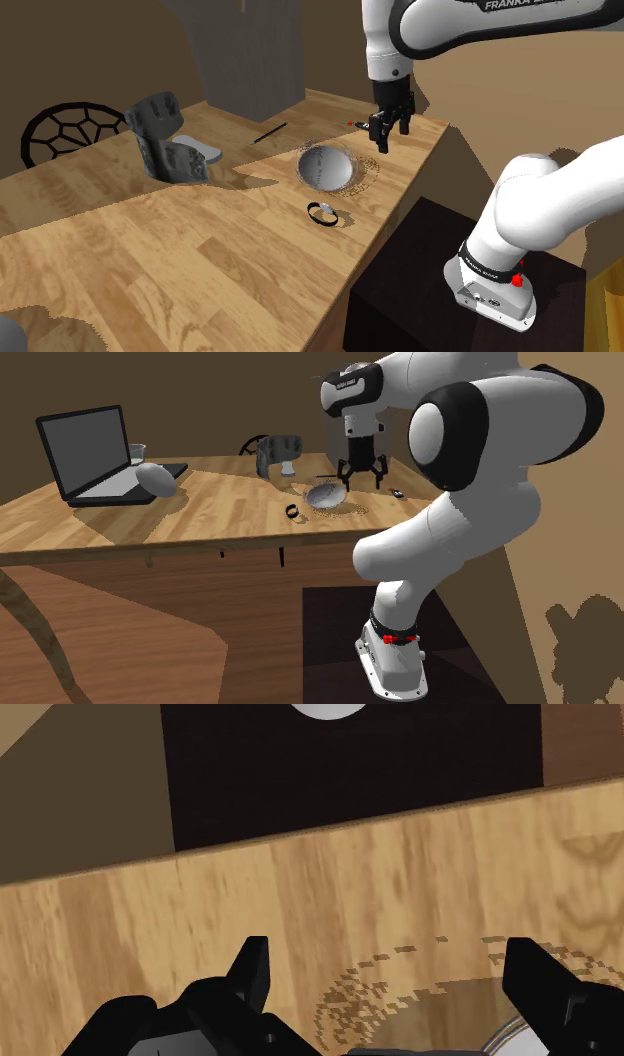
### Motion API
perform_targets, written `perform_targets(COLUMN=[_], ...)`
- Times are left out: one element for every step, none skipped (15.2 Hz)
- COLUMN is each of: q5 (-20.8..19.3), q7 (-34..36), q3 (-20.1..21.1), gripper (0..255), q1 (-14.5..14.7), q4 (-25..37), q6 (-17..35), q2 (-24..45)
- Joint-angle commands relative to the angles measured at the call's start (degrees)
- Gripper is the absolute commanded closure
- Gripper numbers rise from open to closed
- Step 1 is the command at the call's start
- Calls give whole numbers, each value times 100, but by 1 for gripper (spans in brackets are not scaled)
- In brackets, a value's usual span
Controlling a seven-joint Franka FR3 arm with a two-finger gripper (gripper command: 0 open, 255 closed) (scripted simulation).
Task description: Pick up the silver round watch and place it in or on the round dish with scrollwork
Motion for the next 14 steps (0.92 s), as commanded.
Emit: perform_targets(q5=[130,182,228,270,305,333,356,371,380,381,374,359,337,306], q7=[218,321,424,527,630,735,840,947,1055,1165,1277,1390,1506,1624], q3=[251,370,489,608,726,843,960,1077,1192,1307,1421,1534,1647,1758], gripper=[0,0,0,0,0,0,0,0,0,0,0,0,0,0], q1=[117,171,221,269,314,357,397,436,473,509,543,577,610,643], q4=[125,200,281,367,460,557,661,770,884,1004,1130,1261,1398,1540], q6=[121,169,216,263,307,351,392,432,469,505,537,566,592,615], q2=[230,346,467,593,723,858,998,1142,1290,1444,1601,1764,1931,2103])
